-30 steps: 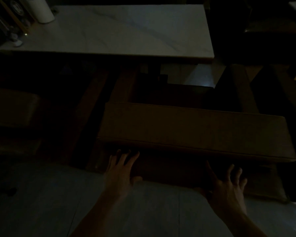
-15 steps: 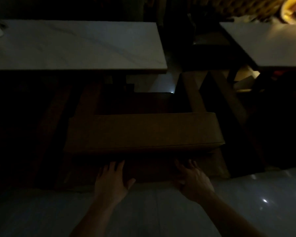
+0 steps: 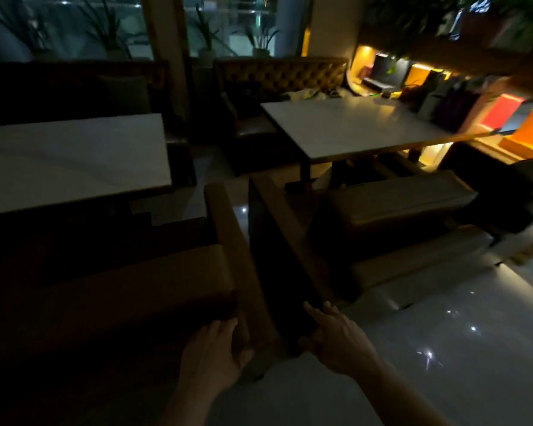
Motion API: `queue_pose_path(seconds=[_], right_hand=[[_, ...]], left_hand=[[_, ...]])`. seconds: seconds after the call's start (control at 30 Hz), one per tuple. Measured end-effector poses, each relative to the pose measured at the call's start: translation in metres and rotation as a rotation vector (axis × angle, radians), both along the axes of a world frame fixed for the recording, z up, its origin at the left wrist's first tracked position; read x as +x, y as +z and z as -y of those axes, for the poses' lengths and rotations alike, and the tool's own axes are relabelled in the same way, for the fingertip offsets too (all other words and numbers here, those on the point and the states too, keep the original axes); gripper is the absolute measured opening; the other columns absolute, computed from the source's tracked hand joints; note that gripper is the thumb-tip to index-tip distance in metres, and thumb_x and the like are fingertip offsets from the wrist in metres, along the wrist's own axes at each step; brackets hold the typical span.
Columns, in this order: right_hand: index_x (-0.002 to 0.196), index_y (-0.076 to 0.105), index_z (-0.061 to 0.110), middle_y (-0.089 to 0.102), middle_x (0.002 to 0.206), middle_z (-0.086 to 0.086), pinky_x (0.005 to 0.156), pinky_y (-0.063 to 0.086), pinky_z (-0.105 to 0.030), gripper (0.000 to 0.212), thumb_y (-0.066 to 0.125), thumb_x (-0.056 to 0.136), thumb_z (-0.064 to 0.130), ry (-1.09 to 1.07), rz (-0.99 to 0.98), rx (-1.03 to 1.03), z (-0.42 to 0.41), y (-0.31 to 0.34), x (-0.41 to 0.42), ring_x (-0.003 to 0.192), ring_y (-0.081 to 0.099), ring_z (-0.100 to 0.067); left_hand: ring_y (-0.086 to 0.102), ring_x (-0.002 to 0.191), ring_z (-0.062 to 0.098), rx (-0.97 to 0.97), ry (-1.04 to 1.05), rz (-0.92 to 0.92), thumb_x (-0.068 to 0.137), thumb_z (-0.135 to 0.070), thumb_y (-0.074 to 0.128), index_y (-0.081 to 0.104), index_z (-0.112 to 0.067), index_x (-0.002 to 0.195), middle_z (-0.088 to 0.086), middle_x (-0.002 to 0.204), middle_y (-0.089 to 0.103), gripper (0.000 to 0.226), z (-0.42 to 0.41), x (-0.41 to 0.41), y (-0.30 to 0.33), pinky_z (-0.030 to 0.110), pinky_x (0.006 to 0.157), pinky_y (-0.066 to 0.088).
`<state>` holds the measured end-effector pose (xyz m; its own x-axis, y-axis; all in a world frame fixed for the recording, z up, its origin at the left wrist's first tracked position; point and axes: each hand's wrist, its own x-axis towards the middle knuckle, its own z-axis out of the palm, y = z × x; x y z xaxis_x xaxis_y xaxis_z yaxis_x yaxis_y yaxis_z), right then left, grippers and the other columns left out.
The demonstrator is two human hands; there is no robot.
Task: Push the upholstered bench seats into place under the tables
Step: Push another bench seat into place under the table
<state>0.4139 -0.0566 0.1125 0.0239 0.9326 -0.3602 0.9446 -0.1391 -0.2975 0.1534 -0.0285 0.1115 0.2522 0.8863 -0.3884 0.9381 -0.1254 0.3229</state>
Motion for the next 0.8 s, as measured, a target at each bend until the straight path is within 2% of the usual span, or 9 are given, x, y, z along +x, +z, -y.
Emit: queue_pose_path(seconds=[0.07,0.17,0.27,0.4,0.57,0.7,0.8], right_hand=[[0.155,0.011,0.039,0.025,0.161,-0.005,0.117,0.029,-0.039,0.081,0.054,0.089,0.058,-0.009,-0.008,0.018,0.012,0.014,0.058,0.149,0.018,-0.028],[0.153,0.018,0.039,0.04,0.151,-0.004,0.11,0.036,-0.033,0.08,0.062,0.087,0.047,-0.039,0.012,0.048,0.026,0.03,0.145,0.141,0.036,-0.025],[0.154,0.021,0.035,0.042,0.149,-0.004,0.107,0.04,-0.034,0.082,0.061,0.086,0.057,-0.1,0.011,0.045,0.038,0.043,0.221,0.137,0.042,-0.025],[0.155,0.019,0.034,0.039,0.152,-0.004,0.106,0.041,-0.036,0.088,0.057,0.083,0.068,-0.163,-0.002,0.065,0.035,0.052,0.303,0.138,0.041,-0.025],[0.155,0.017,0.037,0.035,0.156,-0.007,0.11,0.039,-0.04,0.091,0.051,0.08,0.075,-0.188,0.008,0.016,0.005,0.03,0.391,0.142,0.035,-0.026],[0.154,0.018,0.037,0.037,0.154,-0.007,0.109,0.04,-0.043,0.095,0.042,0.075,0.084,-0.204,0.024,-0.035,-0.033,-0.003,0.456,0.141,0.036,-0.028],[0.155,0.018,0.033,0.034,0.154,-0.01,0.108,0.04,-0.041,0.091,0.053,0.081,0.073,-0.166,0.071,-0.09,-0.064,-0.02,0.495,0.139,0.037,-0.029]], left_hand=[[0.037,0.135,0.02,0.005,-0.003,0.006,0.086,-0.069,0.047,0.023,-0.036,0.151,-0.007,0.15,0.036,0.077,0.005,0.053,0.013,0.039,0.108,0.036],[0.032,0.139,0.02,0.027,-0.025,-0.008,0.086,-0.071,0.045,0.018,-0.037,0.152,-0.007,0.155,0.031,0.078,0.012,0.133,0.035,0.044,0.111,0.03],[0.03,0.141,0.019,0.021,-0.054,0.027,0.088,-0.069,0.045,0.016,-0.036,0.153,-0.005,0.158,0.026,0.079,0.018,0.209,0.05,0.04,0.11,0.03],[0.034,0.138,0.02,0.005,-0.09,0.082,0.085,-0.069,0.051,0.018,-0.037,0.152,-0.005,0.155,0.029,0.08,0.008,0.294,0.052,0.038,0.109,0.034],[0.033,0.137,0.019,0.037,-0.117,0.099,0.081,-0.071,0.055,0.019,-0.037,0.151,-0.008,0.153,0.03,0.086,-0.035,0.387,0.025,0.041,0.11,0.034],[0.023,0.142,0.019,0.045,-0.112,0.125,0.079,-0.071,0.058,0.015,-0.037,0.153,-0.008,0.156,0.023,0.092,-0.083,0.449,-0.015,0.043,0.115,0.027],[0.02,0.144,0.02,0.033,-0.106,0.101,0.076,-0.071,0.062,0.014,-0.038,0.153,-0.006,0.159,0.019,0.097,-0.113,0.483,-0.041,0.047,0.116,0.026]])
